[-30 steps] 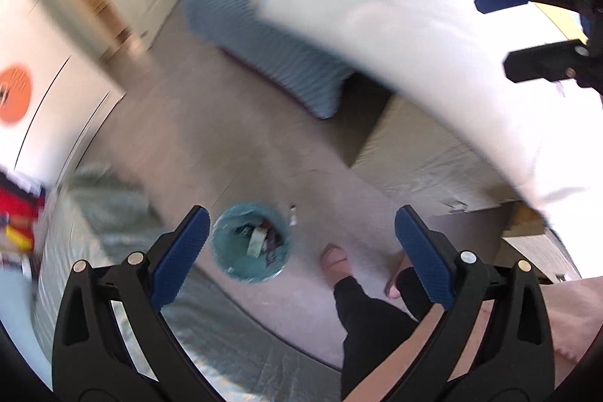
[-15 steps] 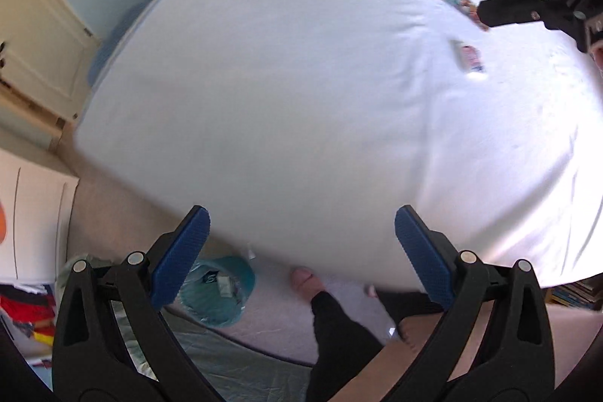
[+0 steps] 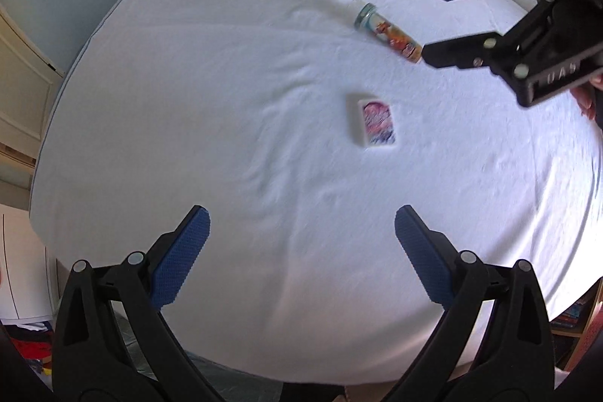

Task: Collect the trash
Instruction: 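Grasp the pink card pack with the left gripper while the right grasps the clear vitamin tube, then carry the pink pack and vitamin tube over the teal bin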

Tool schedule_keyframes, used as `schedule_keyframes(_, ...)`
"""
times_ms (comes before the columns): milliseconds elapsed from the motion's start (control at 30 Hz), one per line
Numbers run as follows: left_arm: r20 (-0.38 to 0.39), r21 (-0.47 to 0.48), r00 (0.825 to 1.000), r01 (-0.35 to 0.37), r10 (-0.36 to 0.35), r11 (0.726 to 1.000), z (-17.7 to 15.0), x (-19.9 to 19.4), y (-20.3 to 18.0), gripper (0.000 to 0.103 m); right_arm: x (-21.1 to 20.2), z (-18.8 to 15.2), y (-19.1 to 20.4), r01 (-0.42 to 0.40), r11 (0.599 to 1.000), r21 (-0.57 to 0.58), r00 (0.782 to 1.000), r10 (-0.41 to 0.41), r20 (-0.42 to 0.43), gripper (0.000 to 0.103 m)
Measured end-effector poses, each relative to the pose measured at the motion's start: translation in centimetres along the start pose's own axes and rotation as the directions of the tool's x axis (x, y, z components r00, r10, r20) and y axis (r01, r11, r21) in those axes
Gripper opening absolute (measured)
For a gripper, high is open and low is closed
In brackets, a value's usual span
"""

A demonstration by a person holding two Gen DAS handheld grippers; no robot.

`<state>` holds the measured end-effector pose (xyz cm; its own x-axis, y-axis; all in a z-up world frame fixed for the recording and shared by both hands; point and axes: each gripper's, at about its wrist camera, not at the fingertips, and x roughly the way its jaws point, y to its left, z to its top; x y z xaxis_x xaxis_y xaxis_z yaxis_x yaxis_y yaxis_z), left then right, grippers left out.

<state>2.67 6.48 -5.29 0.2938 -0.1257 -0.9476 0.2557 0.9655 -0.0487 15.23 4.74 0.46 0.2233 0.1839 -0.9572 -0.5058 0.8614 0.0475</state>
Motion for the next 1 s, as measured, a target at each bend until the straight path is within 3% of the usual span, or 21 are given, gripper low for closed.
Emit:
schedule_keyframes(100, -0.002, 0.0, 1.0, -0.025, 0.025, 1.0, 1.2, 0.9, -0.9, 0.096, 0.6, -0.4, -0.8, -0.008, 1.0, -0.014, 1.0, 0.008, -0.003, 0.092)
schedule_keyframes(467, -0.012, -0.045, 1.0, -0.001, 0.001, 0.999, 4.0, 4.1, -3.2, 0.094, 3.3, -0.8, -3.3, -0.041, 0.999, -0.032, 0.999, 0.041, -0.006, 0.091)
schedule_keyframes(667, -0.04, -0.037, 0.999, -0.005, 0.003, 0.999, 4.6, 6.0, -4.0, 0.07, 4.5, -0.7, -4.3, -0.056, 0.998, -0.01, 0.998, 0.056, 0.013, 0.087)
schedule_keyframes(733, -0.046, -0.031, 0.999, -0.001, -0.001, 1.0, 4.7, 6.6, -4.1, 0.061, 5.3, -0.7, -4.6, -0.06, 0.998, 0.008, 0.998, 0.06, -0.002, 0.063)
schedule_keyframes(800, -0.019, -0.009, 1.0, -0.006, 0.006, 1.0, 4.8, 6.5, -4.5, 0.055, 6.0, -0.8, -4.7, -0.068, 0.998, 0.017, 0.997, 0.069, -0.02, 0.052)
schedule_keyframes(833, -0.008, -0.007, 1.0, 0.003, -0.003, 1.0, 4.7, 6.3, -4.5, 0.04, 6.2, -0.9, -4.6, -0.056, 0.998, 0.011, 0.998, 0.056, -0.022, 0.039)
schedule_keyframes(867, 0.0, -0.005, 1.0, 0.007, -0.007, 1.0, 4.7, 6.2, -4.5, 0.027, 6.2, -0.9, -4.5, -0.041, 0.999, 0.003, 0.999, 0.041, -0.017, 0.033)
schedule_keyframes(900, 0.0, -0.004, 1.0, 0.011, -0.011, 1.0, 4.6, 6.0, -4.5, 0.027, 6.0, -0.9, -4.6, -0.039, 0.999, 0.001, 0.999, 0.039, -0.012, 0.022)
schedule_keyframes(1000, -0.005, -0.013, 1.0, 0.027, -0.027, 1.0, 4.3, 5.7, -4.1, 0.027, 5.3, -0.7, -5.2, -0.045, 0.999, 0.029, 0.999, 0.045, -0.001, 0.021)
